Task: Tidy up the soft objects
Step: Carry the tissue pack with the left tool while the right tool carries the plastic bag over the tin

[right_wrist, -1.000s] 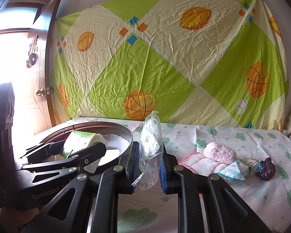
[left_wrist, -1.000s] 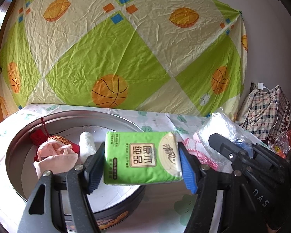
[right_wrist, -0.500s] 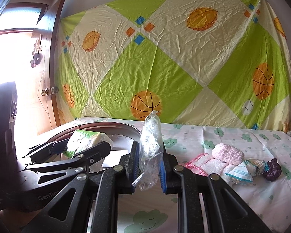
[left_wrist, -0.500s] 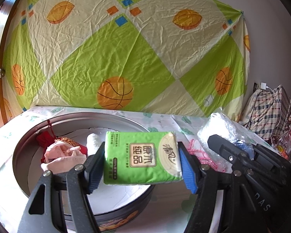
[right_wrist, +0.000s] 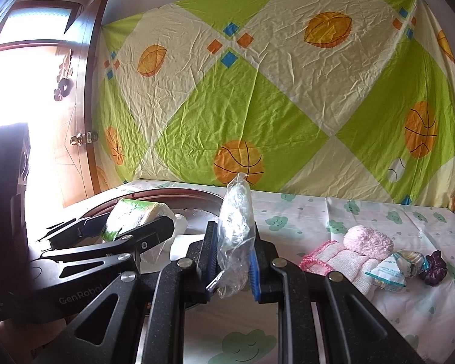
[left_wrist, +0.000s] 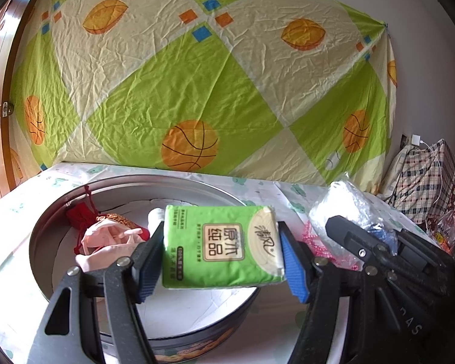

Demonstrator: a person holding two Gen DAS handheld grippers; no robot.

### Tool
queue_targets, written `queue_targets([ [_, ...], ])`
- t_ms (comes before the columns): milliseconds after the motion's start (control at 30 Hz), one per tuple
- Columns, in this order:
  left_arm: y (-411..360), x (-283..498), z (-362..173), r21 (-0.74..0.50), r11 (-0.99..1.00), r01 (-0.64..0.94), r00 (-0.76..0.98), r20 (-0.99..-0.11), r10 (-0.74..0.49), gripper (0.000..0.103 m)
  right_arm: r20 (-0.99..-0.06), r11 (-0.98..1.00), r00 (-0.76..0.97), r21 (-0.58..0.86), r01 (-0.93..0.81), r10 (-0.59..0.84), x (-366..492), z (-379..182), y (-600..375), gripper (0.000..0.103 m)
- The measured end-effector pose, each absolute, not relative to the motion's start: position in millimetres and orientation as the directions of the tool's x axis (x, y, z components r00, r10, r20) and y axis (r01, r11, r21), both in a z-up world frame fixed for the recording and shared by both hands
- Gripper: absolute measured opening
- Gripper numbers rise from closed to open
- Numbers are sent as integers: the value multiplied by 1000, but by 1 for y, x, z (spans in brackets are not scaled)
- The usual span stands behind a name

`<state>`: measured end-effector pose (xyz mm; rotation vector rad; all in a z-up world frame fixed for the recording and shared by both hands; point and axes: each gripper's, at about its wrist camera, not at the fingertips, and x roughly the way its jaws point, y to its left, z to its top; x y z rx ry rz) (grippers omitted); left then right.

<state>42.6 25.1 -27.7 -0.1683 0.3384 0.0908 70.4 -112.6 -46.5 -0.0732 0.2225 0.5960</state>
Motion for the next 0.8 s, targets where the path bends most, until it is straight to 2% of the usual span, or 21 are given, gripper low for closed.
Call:
queue_targets([
  [800,53,32,-28,-174,971,-161,938,-333,96,69,-253,794,771,-15,-607,585,69,-47,-87,20],
])
